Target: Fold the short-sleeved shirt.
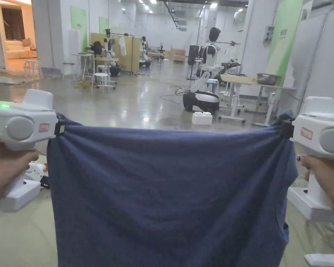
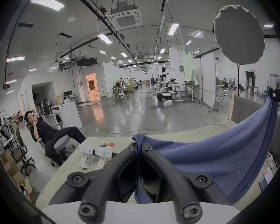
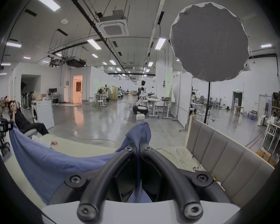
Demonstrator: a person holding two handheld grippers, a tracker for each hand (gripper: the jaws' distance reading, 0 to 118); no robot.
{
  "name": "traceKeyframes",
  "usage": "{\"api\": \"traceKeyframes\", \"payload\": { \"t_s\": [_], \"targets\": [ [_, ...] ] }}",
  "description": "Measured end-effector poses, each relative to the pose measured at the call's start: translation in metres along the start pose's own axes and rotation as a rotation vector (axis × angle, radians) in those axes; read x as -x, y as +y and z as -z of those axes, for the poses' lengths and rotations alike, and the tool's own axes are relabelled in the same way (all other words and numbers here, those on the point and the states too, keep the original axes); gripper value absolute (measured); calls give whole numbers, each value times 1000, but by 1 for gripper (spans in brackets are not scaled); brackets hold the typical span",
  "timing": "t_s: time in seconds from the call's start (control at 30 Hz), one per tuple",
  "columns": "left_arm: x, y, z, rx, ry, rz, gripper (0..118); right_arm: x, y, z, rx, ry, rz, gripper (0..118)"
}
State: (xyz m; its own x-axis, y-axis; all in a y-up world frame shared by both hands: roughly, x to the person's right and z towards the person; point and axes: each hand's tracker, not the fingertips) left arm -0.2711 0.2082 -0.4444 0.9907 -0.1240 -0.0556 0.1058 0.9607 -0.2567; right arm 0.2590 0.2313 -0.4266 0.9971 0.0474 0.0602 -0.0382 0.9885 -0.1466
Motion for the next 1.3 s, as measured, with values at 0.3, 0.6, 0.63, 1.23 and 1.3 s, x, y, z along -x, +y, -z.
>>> {"api": "traceKeyframes", "payload": {
  "t_s": [0.3, 0.6, 0.63, 1.23, 1.3],
  "targets": [
    [11, 80, 11, -107, 35, 35, 0, 9, 77, 24, -78, -40, -7, 1],
    [15, 67, 27, -100, 49, 43, 0, 14, 63, 37, -75, -35, -32, 1],
    [14, 57, 30, -78, 46, 46, 0, 15, 53, 39, -67, -33, -32, 1],
    [9, -215, -19, 94, -37, -217, 0, 29, -178, -49, 100, -27, -162, 1],
    [13, -231, -46, 88, -58, -211, 0, 25, -192, -71, 111, -18, -210, 1]
  ]
}}
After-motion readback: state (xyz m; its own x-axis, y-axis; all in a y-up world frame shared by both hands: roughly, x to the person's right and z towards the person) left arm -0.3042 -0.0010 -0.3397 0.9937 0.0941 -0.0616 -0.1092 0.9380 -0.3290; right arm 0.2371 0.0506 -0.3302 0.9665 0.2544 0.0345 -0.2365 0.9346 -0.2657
